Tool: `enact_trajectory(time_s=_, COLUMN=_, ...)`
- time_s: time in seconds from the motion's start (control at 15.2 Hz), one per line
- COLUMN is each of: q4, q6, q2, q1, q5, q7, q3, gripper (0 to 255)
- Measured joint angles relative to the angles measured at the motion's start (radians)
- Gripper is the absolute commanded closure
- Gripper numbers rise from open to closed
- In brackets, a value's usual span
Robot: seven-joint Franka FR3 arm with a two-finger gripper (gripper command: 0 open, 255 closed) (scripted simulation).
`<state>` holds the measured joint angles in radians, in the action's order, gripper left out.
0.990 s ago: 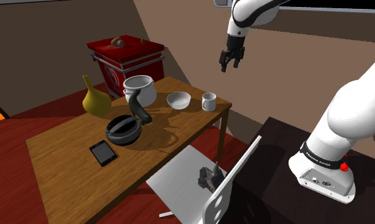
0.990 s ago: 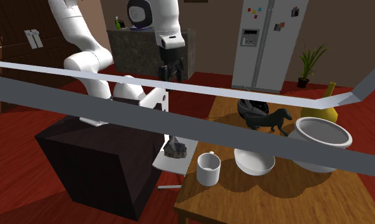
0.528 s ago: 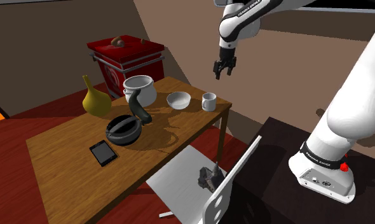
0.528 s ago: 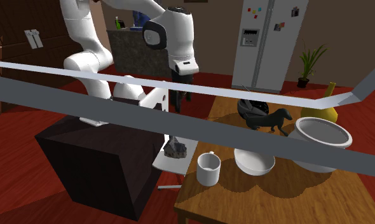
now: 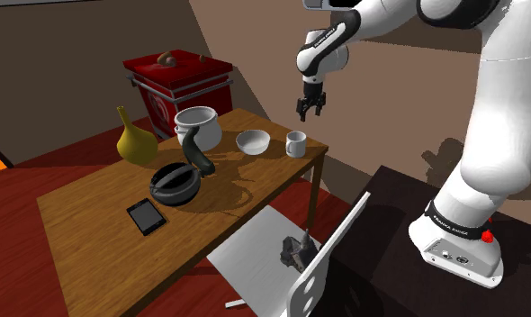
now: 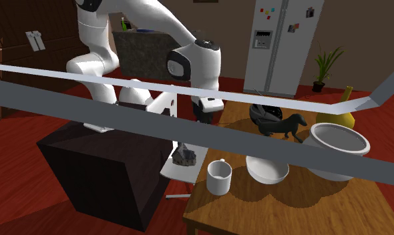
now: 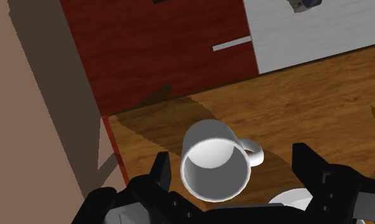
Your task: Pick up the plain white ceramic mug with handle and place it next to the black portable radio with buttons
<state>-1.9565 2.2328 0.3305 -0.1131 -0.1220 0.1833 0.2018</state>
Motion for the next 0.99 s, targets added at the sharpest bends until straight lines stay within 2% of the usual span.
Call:
enact_trajectory(time_s=0.26, q4=0.127, q6=0.001, q2=0.156, q1=-0.027, q5=-0.023, q7=0.021, q3=-0.005, gripper=0)
enact_trajectory(time_s=0.73, q4=0.421, q6=-0.045, q2=0.448, q1=-0.083, q5=-0.046, q7=0.038, q3=-0.018, gripper=0)
enact_trajectory(time_s=0.99, q4=0.463, q6=-0.027, q2=0.513, q1=-0.093, q5=-0.052, q7=0.04, q3=-0.024, gripper=0)
